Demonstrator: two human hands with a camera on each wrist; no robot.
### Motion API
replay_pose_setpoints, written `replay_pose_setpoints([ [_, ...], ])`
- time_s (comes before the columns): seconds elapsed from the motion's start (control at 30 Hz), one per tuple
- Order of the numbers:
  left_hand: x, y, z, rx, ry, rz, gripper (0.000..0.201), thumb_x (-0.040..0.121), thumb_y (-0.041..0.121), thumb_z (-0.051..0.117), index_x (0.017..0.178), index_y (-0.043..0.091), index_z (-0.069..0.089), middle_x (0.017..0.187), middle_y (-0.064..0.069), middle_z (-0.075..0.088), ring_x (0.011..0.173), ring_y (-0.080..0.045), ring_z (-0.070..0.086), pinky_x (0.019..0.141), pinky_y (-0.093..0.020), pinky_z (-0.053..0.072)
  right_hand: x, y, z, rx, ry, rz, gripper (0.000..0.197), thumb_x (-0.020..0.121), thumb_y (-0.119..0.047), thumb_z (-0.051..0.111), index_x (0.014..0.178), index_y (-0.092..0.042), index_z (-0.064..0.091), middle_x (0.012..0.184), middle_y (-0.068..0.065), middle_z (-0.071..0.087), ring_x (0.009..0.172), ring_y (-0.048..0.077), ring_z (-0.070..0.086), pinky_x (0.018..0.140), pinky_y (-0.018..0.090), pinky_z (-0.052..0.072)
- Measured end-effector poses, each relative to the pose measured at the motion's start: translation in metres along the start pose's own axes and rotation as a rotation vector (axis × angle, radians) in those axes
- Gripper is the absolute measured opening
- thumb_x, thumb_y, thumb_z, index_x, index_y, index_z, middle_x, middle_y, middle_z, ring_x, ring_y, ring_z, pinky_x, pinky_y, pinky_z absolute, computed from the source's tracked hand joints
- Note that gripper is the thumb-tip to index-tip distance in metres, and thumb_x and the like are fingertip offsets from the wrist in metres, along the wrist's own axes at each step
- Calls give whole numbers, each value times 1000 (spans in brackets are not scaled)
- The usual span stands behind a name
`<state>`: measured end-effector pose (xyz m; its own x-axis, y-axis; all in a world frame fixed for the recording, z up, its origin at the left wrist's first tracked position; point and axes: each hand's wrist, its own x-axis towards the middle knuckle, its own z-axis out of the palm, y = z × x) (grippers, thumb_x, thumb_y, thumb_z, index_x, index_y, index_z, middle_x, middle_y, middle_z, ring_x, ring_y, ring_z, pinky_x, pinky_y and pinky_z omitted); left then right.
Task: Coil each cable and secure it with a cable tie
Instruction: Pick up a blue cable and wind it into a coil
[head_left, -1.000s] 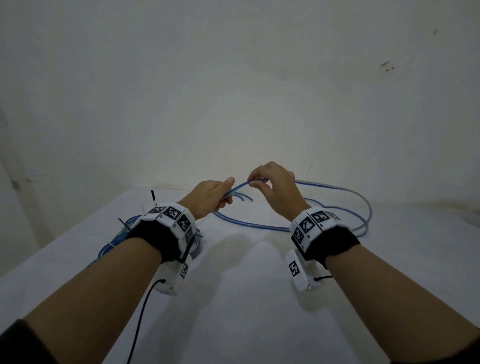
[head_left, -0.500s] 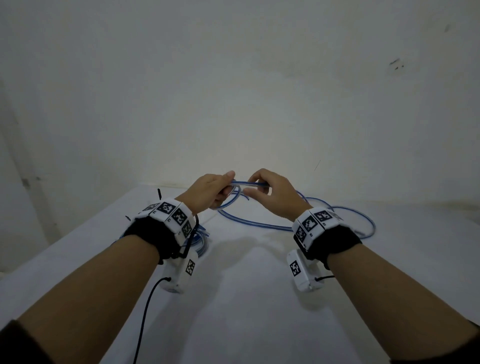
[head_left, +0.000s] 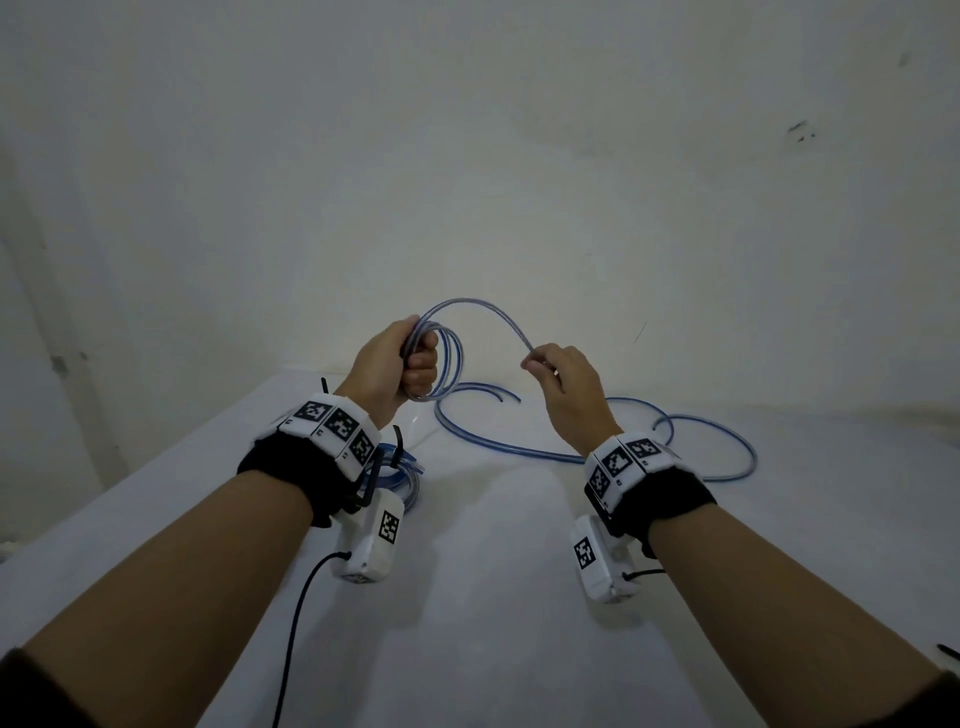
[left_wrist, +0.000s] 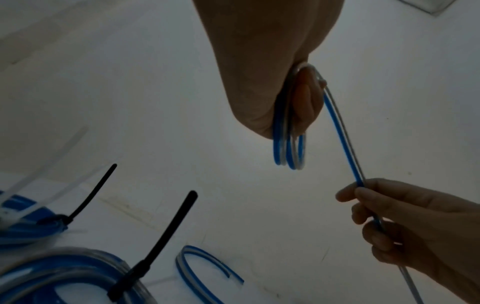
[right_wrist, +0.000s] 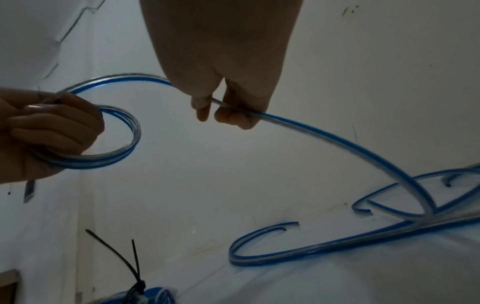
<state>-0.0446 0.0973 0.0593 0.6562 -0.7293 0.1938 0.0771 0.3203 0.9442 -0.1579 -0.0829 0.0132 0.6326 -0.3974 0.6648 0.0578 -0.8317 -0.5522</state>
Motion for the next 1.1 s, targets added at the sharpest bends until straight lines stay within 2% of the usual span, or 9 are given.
replay_pose_setpoints([
  [0.1,-4,0,3,16,-29,31,46,101,41,25,72,14,47,45,9,34,36,-5,28,40,-15,24,4,4,-3,-60,7,26,28,100,-17,41,113,-7,64,96,17,64,91,24,52,67,17,29],
  [0.23,-4,1,6,-7,-53,21,45,101,40,24,72,14,47,45,8,33,35,-5,27,38,-15,23,2,4,-3,-75,-65,86,33,101,-18,37,122,-8,60,102,23,58,95,30,53,71,20,33],
  [0.4,-4,-2,9,-48,-26,66,37,102,28,28,73,14,46,47,7,38,38,-6,33,40,-16,28,-2,-3,3,-136,-211,109,32,101,-18,35,117,-5,60,100,18,61,94,29,55,82,34,40],
  [0.53,-3,-5,8,-33,126,122,39,101,38,32,72,16,44,45,9,39,39,-5,35,40,-14,32,-10,-11,8,-14,-198,117,13,99,-15,42,103,-7,51,61,-2,44,55,13,39,55,28,32],
  [0.67,1,-7,3,-79,212,116,42,101,41,31,69,16,43,44,9,32,37,-7,29,40,-16,27,-14,-16,14,18,-255,120,11,97,-16,46,89,-10,51,59,0,44,56,18,38,57,31,32],
  [0.83,4,-10,15,-156,179,67,28,100,18,30,76,14,43,49,5,44,40,-8,39,51,-21,30,-13,-34,18,-39,-392,43,26,98,-17,42,95,-4,65,63,-5,46,53,7,38,51,21,29],
  [0.93,7,-18,19,92,215,150,24,100,16,34,78,12,43,62,-1,45,51,-12,44,53,-20,39,-16,-44,18,-107,-483,-81,21,93,-16,51,90,-1,65,65,-2,49,55,6,40,56,26,31],
  [1.03,5,-28,14,561,201,293,23,100,15,36,79,9,46,65,-4,55,60,-18,52,63,-29,46,-14,-47,16,-125,-501,-238,15,88,-10,57,89,-2,70,63,-9,45,63,6,40,60,22,29],
  [1.1,1,-34,11,874,133,305,26,100,18,35,79,7,45,67,-3,58,60,-16,53,62,-28,43,-10,-48,12,-141,-496,-303,16,88,-11,59,96,-8,72,69,0,49,70,10,42,62,22,30],
])
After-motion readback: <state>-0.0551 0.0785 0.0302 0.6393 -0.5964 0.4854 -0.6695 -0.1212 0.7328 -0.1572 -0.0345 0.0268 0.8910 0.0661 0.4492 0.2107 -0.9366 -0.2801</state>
